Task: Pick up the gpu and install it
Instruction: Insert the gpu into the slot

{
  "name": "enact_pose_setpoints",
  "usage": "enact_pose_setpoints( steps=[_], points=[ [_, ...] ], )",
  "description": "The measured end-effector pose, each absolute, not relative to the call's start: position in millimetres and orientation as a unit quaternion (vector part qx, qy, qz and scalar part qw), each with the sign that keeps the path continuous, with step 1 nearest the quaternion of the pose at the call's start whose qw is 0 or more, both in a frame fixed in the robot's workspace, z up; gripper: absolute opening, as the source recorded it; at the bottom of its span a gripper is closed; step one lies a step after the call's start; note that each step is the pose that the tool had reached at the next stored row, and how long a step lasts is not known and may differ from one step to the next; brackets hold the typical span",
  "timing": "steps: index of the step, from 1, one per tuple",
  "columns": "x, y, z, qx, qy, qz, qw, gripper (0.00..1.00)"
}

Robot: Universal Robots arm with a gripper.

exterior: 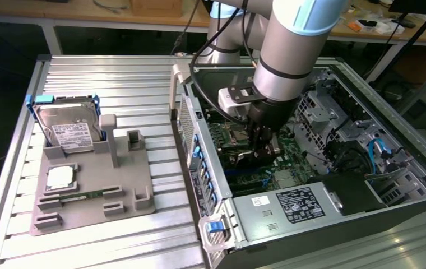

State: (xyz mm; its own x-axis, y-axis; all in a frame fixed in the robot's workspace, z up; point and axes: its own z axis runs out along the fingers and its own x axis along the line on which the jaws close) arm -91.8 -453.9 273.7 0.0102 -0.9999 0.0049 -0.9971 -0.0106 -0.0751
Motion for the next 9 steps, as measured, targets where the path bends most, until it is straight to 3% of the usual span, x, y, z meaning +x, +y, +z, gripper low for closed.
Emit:
enact_pose_setpoints(
  steps=[9],
  points=[
    [-93.3,-453.9,273.9,-0.71,0.703,-0.029,0.026,0.27]
  ],
)
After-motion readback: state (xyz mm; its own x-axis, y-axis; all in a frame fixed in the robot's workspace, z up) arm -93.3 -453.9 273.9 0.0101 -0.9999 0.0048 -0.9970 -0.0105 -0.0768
